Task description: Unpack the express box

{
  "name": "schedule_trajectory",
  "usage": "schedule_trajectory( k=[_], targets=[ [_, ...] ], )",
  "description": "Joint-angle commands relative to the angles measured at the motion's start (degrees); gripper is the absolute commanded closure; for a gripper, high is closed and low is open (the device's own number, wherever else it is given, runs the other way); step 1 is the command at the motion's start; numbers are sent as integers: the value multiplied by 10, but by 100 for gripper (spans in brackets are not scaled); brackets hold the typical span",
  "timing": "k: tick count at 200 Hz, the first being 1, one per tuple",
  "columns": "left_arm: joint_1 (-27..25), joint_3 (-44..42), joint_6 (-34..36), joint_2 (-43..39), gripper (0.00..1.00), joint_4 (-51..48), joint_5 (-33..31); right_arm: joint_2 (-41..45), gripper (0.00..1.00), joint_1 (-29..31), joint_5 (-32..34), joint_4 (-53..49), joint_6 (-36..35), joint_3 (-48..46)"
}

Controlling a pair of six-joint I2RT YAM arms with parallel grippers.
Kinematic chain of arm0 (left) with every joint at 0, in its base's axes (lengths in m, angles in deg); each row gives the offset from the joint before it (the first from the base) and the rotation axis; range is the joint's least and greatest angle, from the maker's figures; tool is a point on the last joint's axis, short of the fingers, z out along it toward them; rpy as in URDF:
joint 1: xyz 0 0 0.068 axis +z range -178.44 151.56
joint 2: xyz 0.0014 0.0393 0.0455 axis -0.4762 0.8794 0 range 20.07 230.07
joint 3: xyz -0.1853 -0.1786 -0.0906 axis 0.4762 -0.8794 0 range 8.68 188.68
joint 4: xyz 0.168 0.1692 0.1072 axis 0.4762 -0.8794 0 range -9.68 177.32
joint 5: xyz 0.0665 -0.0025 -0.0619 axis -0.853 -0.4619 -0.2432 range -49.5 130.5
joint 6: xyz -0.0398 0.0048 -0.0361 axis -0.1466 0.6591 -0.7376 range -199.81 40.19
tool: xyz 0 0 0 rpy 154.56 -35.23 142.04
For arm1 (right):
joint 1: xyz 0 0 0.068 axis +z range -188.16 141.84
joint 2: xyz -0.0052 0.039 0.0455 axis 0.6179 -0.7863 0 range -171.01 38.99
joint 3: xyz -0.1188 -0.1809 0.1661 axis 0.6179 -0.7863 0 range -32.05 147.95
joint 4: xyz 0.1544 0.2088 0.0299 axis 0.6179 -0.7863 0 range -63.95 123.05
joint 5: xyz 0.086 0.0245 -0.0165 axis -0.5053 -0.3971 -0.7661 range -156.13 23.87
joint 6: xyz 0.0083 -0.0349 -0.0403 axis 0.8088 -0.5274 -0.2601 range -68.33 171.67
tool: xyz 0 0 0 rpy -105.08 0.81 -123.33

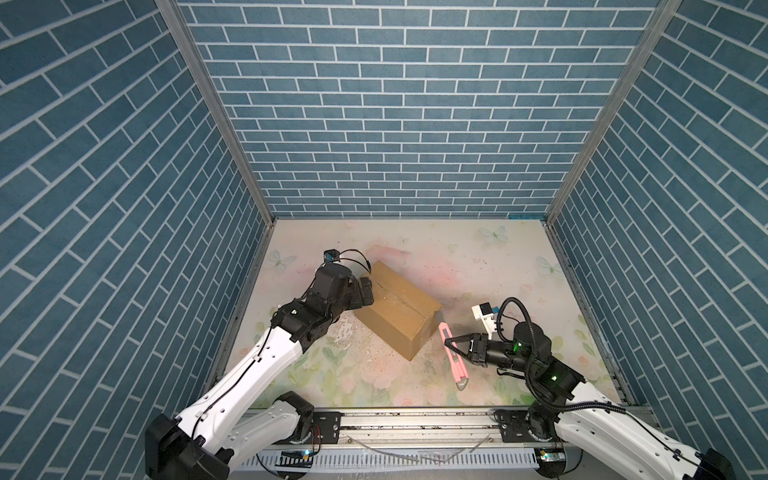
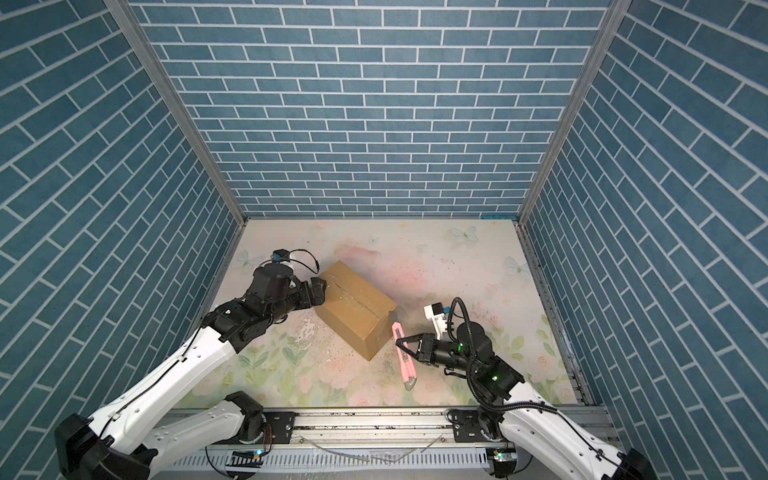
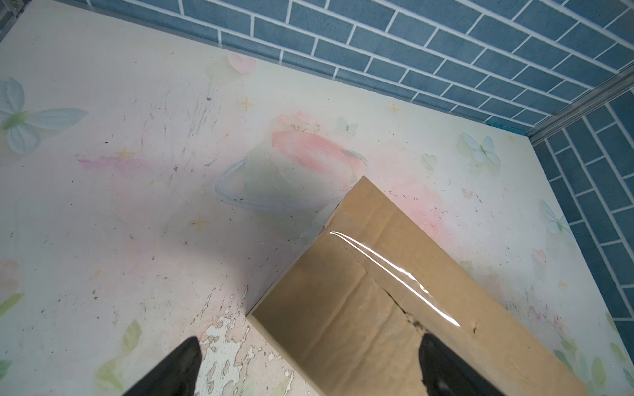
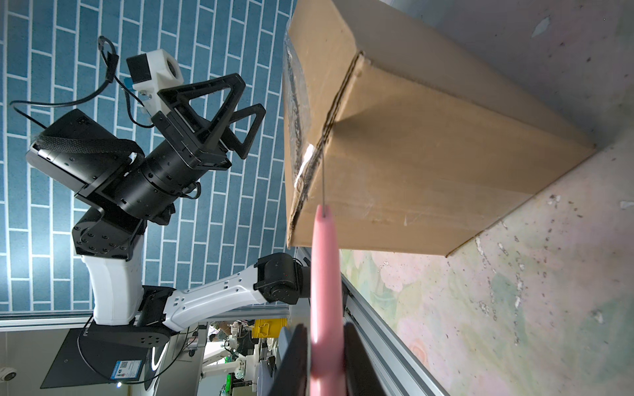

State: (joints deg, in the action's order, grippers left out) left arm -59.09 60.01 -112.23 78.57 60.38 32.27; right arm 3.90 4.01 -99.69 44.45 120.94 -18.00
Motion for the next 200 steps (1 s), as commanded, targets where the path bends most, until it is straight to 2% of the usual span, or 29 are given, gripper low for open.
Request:
schedule_trajectory(
  k=[1, 200],
  targets=[
    [4, -11, -4, 0, 0, 13, 7, -6, 100, 6, 5, 33, 22, -13],
    [6, -10, -10, -2, 0, 23, 17, 19, 100, 24, 24, 23, 26, -27]
  ],
)
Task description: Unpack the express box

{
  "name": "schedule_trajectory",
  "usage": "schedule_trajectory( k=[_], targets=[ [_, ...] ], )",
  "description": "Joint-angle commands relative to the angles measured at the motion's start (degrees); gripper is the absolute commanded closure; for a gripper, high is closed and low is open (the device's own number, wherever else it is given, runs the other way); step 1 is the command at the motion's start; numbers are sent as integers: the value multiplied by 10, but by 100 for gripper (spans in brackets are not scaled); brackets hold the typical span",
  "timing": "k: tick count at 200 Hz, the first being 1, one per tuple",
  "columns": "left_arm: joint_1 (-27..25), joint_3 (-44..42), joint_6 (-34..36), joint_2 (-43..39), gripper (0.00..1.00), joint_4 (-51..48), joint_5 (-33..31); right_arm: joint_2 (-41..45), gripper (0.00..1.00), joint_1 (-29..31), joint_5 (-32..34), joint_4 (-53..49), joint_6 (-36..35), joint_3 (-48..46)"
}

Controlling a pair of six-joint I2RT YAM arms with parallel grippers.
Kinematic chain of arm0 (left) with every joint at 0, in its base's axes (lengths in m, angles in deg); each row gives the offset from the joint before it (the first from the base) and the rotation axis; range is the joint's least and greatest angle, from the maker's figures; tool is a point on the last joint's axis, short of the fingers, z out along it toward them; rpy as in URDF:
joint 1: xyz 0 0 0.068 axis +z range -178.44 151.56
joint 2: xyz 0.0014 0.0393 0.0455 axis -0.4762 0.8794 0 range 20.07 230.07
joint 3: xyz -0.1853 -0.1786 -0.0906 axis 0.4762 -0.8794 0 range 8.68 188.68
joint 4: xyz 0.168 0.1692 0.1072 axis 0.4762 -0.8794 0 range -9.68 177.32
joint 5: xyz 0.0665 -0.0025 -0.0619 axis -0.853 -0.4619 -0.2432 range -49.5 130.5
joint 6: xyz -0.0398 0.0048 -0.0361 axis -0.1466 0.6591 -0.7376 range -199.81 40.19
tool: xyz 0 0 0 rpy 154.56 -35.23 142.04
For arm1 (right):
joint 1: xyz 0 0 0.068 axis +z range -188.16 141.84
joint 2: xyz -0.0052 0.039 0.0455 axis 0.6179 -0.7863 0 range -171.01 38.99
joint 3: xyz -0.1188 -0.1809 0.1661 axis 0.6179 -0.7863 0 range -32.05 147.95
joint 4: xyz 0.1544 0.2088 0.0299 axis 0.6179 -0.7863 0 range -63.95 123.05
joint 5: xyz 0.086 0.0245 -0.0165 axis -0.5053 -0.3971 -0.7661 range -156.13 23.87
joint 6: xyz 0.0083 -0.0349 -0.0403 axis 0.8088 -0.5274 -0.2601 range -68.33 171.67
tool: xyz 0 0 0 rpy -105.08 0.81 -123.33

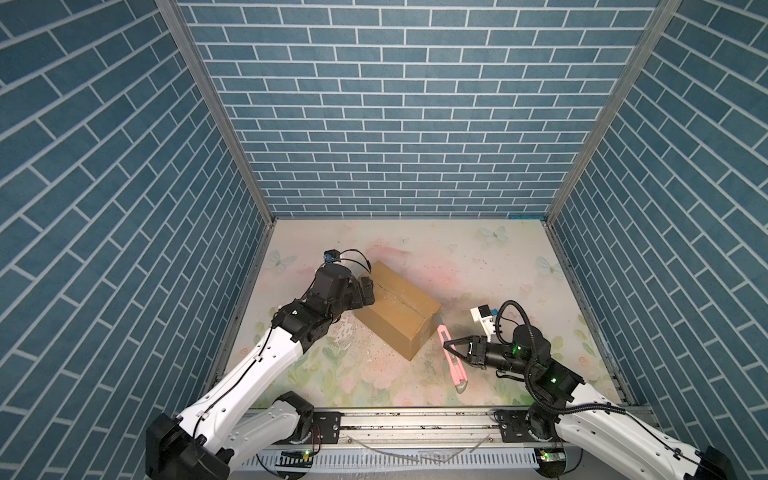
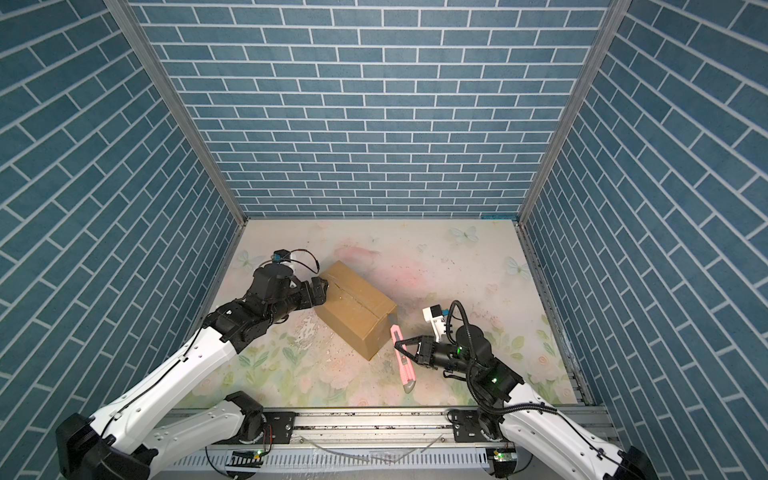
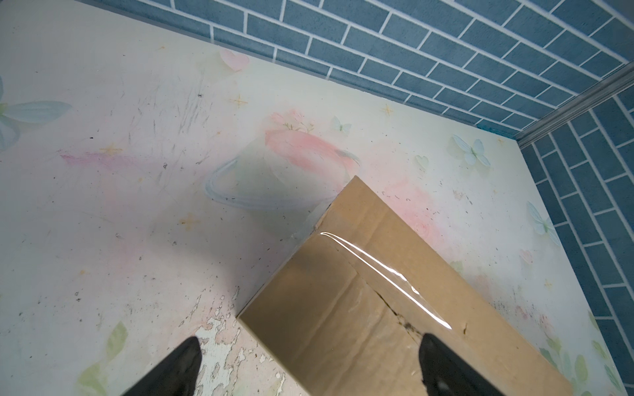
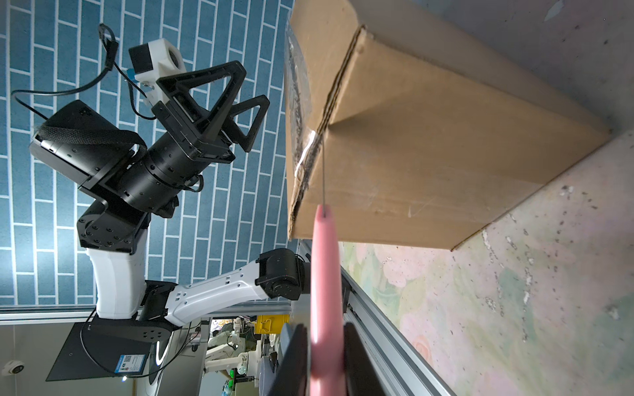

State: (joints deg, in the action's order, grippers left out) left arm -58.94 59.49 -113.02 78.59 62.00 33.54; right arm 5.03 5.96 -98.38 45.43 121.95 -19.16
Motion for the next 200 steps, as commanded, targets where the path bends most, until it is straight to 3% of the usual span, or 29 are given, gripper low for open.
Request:
schedule_trajectory(
  k=[1, 200],
  targets=[
    [4, -4, -3, -2, 0, 7, 5, 8, 100, 5, 11, 14, 16, -15],
    [4, -38, -30, -6, 0, 40, 28, -44, 100, 12, -3, 84, 24, -12]
  ],
)
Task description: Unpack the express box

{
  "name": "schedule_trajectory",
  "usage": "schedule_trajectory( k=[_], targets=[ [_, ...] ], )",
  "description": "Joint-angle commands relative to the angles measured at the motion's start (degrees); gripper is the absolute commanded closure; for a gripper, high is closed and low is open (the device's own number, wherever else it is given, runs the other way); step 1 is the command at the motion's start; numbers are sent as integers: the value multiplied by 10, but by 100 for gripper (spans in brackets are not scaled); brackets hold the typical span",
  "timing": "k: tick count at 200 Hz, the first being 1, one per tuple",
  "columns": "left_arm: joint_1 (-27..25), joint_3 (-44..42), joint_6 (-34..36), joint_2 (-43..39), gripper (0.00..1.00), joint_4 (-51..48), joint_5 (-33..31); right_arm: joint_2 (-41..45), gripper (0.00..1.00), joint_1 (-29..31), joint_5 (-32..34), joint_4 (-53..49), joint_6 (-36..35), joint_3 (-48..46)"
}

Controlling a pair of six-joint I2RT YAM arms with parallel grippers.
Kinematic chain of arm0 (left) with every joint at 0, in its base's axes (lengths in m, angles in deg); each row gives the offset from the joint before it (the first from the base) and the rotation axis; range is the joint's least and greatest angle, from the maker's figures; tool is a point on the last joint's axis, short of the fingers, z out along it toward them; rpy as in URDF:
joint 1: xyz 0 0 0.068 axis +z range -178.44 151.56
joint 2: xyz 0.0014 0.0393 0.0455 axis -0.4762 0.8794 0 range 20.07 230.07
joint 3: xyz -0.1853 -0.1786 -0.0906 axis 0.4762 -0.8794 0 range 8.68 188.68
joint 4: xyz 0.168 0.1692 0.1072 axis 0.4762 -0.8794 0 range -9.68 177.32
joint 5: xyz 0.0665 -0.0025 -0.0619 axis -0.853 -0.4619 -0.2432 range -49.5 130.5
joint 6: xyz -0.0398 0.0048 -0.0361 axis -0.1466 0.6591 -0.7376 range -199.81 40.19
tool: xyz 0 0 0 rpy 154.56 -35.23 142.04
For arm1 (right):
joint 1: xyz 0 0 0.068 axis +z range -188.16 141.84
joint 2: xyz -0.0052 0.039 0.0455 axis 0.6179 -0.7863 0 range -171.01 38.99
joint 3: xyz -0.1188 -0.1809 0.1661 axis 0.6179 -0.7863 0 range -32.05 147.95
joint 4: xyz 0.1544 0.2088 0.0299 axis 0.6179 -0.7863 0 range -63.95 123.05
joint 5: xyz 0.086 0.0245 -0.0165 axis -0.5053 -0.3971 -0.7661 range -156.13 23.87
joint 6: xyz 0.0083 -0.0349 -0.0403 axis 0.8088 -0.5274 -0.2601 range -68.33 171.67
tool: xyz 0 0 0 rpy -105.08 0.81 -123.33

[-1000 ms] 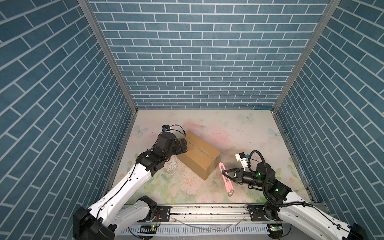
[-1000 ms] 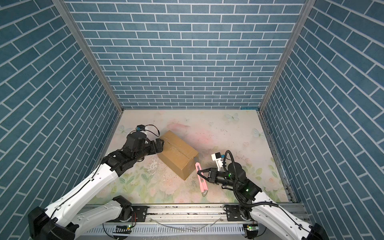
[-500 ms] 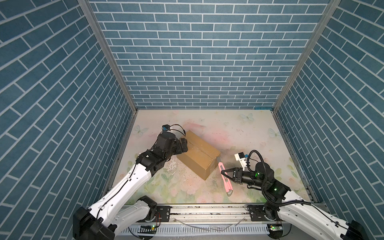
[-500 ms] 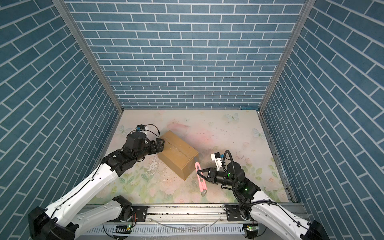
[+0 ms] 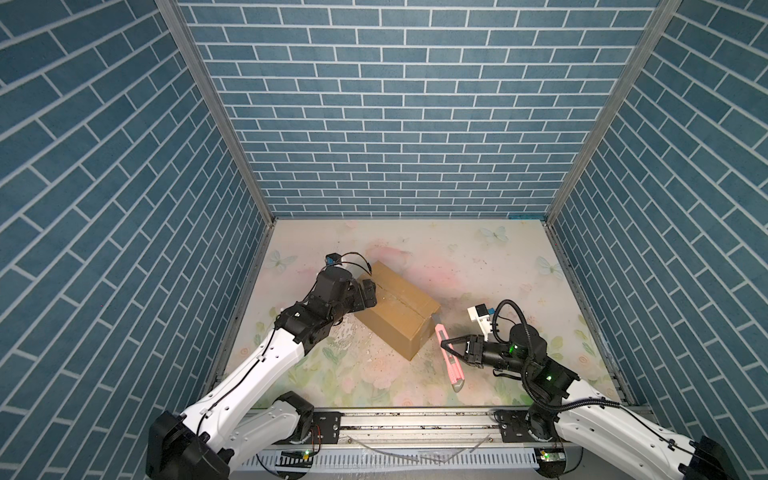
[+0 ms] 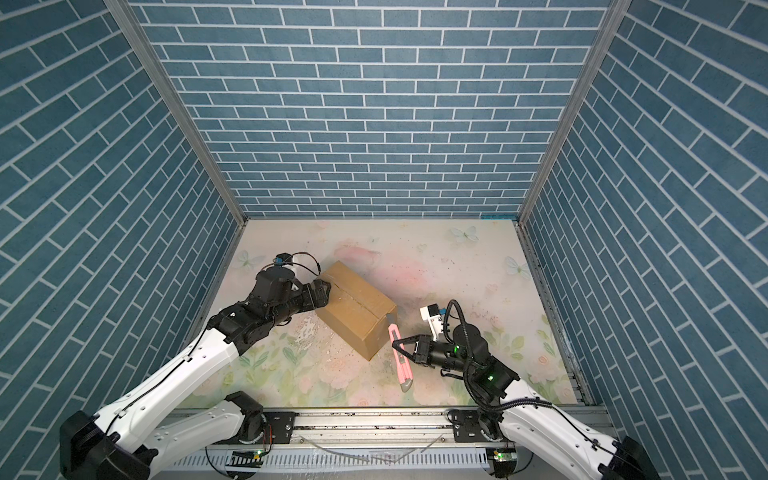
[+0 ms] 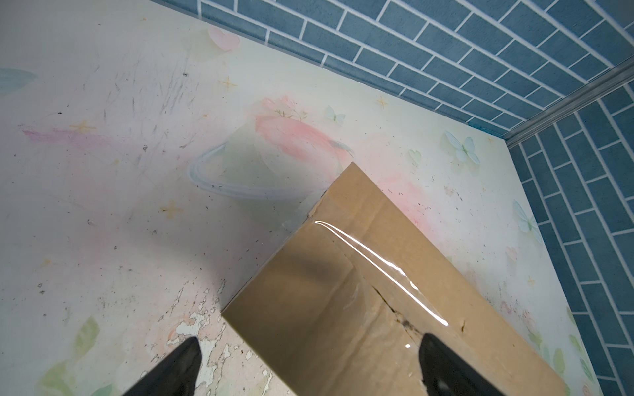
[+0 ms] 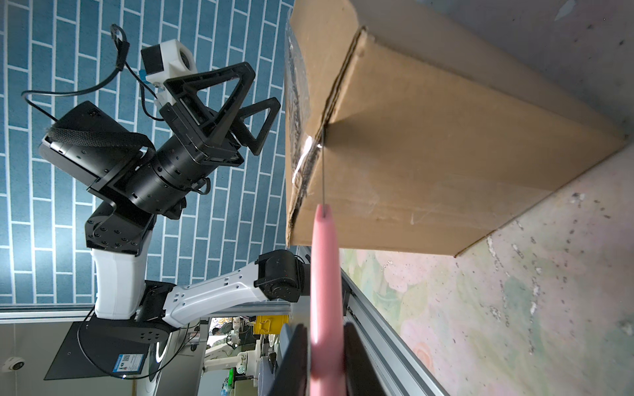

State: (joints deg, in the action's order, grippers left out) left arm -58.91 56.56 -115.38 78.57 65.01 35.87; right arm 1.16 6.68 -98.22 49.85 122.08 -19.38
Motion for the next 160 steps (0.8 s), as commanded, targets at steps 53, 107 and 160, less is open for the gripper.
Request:
schedule_trajectory(
  k=[53, 107, 160],
  targets=[
    [3, -21, -19, -3, 0, 32, 15, -26, 100, 6, -11, 98, 47, -20],
    [2, -28, -29, 0, 0, 50, 24, -57, 100, 11, -14, 116, 45, -14],
    [-37, -24, -55, -15, 0, 43, 17, -66, 100, 11, -15, 96, 30, -2]
  ],
)
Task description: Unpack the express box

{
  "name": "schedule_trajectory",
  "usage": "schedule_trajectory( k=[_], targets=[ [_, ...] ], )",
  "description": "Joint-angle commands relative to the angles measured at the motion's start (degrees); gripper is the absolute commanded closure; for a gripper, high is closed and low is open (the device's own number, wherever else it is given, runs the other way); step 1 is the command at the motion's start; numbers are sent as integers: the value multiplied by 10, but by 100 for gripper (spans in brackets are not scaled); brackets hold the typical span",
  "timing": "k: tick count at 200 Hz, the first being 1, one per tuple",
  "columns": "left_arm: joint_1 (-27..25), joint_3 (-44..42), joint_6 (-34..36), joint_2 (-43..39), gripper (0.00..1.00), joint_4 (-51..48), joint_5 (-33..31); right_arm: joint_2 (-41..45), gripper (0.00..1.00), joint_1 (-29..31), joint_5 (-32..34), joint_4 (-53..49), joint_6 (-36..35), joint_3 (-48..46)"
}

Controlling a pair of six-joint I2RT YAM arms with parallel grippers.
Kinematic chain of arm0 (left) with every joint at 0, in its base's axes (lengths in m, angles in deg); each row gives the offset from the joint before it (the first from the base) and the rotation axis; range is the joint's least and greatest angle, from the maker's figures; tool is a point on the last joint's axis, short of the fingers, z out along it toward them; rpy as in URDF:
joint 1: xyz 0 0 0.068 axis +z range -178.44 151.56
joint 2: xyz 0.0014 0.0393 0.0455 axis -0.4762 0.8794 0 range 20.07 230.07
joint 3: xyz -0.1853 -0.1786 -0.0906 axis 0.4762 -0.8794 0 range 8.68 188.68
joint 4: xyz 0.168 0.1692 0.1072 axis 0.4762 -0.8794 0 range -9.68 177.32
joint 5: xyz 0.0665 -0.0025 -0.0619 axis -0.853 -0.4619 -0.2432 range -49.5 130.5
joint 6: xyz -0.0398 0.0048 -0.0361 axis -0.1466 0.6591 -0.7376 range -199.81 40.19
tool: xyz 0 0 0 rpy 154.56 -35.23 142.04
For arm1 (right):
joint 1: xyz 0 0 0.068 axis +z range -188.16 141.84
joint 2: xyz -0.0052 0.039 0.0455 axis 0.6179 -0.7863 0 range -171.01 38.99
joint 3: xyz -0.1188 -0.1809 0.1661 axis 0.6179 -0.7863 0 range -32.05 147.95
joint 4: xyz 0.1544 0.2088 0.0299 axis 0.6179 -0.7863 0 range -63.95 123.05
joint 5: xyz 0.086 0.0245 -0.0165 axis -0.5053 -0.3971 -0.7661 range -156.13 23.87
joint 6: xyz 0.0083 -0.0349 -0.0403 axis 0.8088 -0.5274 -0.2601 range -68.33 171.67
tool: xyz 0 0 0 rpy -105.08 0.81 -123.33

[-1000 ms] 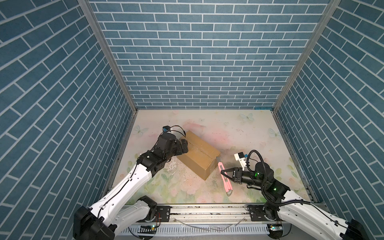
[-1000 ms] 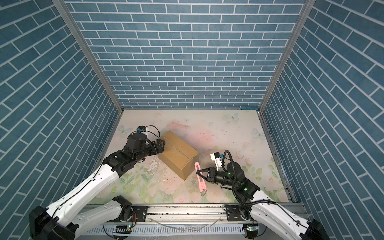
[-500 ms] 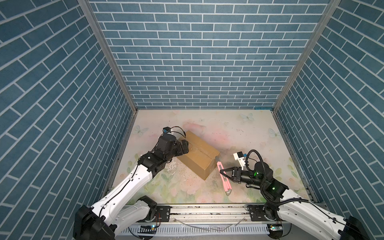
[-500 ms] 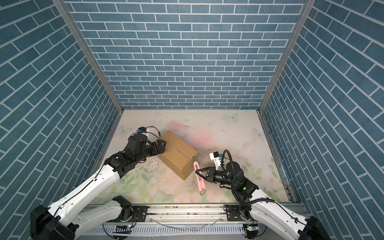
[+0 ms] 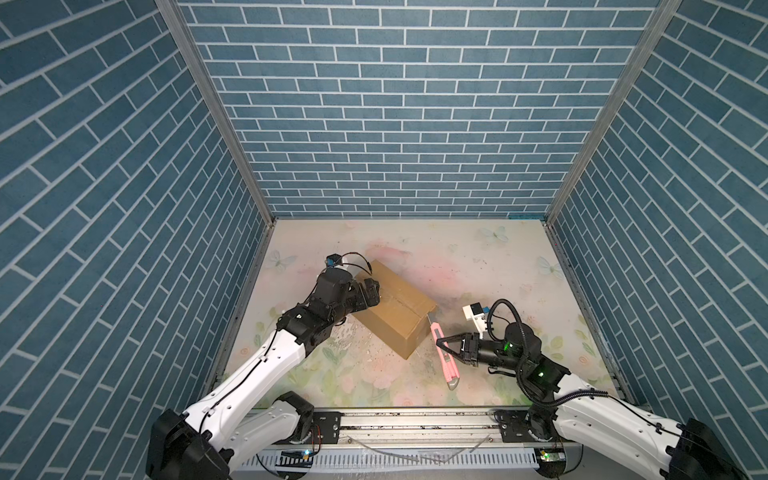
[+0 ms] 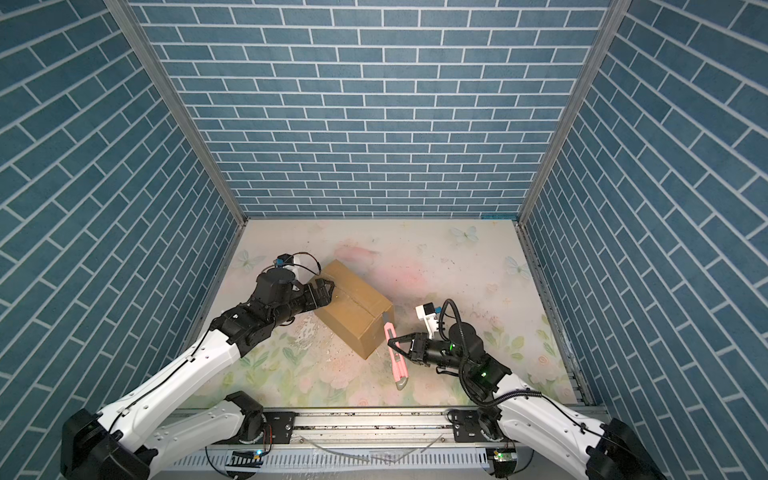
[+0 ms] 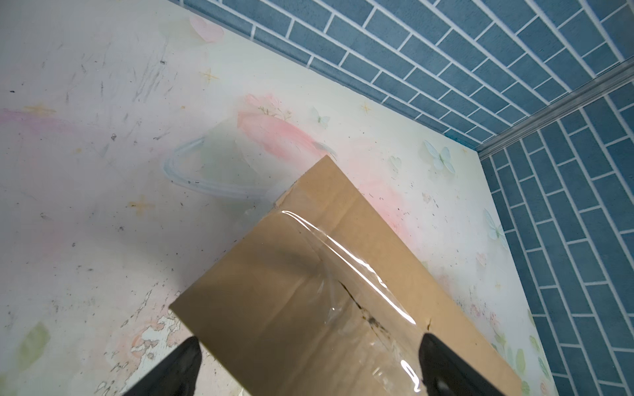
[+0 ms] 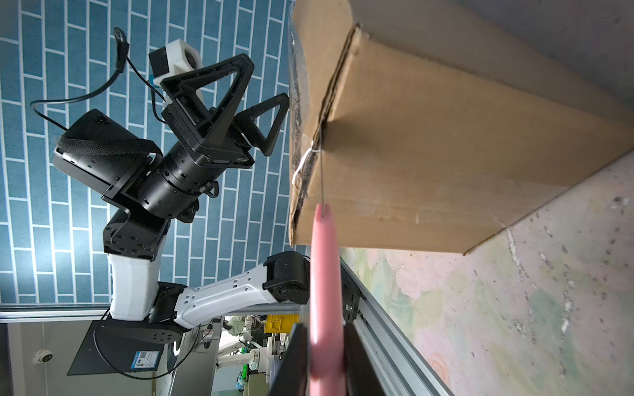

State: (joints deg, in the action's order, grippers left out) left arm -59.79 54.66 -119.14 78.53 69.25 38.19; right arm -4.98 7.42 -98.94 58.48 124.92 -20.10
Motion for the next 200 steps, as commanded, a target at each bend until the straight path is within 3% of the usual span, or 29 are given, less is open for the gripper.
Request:
schedule_trajectory(
  k=[1, 37, 61, 133, 200],
  targets=[
    [-30, -5, -18, -15, 0, 0, -8, -4, 100, 4, -8, 10, 2, 5],
    [-119, -7, -57, -39, 0, -24, -63, -2, 100, 4, -7, -1, -4, 14],
    [-150, -36, -99, -43, 0, 15, -68, -4, 100, 4, -8, -1, -5, 15],
    [-200, -100, -168, -1, 0, 177, -90, -22, 100, 6, -19, 14, -6, 23],
    [-224, -128, -186, 4, 0, 223, -114, -33, 100, 8, -22, 39, 0, 28]
  ],
)
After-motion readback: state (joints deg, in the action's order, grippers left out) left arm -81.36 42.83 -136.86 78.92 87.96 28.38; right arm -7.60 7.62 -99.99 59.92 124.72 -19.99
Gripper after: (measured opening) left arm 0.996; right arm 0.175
